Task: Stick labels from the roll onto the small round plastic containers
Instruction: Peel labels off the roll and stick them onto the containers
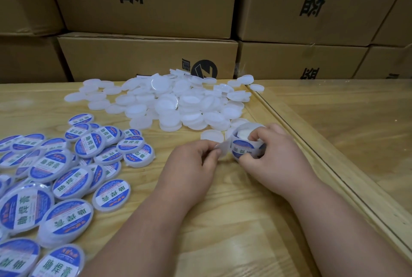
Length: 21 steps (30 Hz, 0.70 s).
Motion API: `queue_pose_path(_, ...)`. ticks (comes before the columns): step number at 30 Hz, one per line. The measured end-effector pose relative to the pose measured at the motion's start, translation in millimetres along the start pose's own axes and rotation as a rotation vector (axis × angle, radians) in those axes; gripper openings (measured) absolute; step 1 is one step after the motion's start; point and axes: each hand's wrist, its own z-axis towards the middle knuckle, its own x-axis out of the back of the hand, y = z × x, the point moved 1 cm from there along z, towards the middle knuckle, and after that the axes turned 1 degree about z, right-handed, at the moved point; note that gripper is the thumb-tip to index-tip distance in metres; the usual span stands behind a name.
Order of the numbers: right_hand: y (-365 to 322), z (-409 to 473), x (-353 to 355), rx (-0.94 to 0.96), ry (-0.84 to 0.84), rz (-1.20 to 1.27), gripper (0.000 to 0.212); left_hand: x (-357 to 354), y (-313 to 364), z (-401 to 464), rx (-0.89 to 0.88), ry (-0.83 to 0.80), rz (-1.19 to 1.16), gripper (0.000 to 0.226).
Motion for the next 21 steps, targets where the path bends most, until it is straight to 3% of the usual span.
queue_pose_path(6,-4,-1,2,-0.015,0.084,-0.138,0.036,0,0,0,0.053,-0.004,0.042,0.018)
queue_pose_path(10,1,2,3,-0.092,0.147,-0.200,0.033,-1,3,-3,0.077,-0.051,-0.001,0.017)
queue_pose_path(17,14,5,8,-0.230,0.216,-0.221,0.039,-1,6,-6,0.041,-0.125,0.000,0.016)
queue_pose_path(21,20,7,4,-0.247,0.166,-0.107,0.045,-2,6,-6,0.006,-0.166,0.017,0.012)
